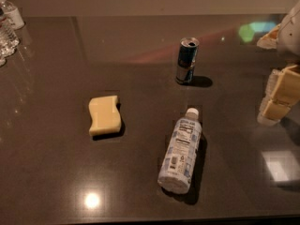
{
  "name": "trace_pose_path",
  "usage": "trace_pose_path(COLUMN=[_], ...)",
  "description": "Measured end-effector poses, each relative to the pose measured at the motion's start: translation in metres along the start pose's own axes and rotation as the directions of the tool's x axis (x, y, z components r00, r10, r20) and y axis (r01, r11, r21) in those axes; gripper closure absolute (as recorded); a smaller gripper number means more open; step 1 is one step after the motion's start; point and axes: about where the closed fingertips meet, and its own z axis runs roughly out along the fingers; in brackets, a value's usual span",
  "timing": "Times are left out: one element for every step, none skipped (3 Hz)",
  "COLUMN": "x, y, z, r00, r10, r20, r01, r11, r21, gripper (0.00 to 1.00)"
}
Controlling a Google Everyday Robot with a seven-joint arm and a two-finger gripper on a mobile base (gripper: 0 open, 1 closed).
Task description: Place blue plastic bottle upright
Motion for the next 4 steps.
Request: trace_pose_path(x=[-0.001,-0.014,-0.036,-0.066], y=[-0.001,0.001,0.007,0.020], z=[-0.001,0.005,0.019,0.034], r00=[1.000,0.997,0.980,0.936], r10=[-0.005,-0.074,-0.187,-0.323], r20=[0.005,0.021,0.067,0.136], r01=[0.005,0.074,0.190,0.335], r11=[1.0000,0.9971,0.9809,0.9397], r21=[0.001,-0.018,-0.042,-0.071], gripper=[0.00,0.00,0.00,0.00])
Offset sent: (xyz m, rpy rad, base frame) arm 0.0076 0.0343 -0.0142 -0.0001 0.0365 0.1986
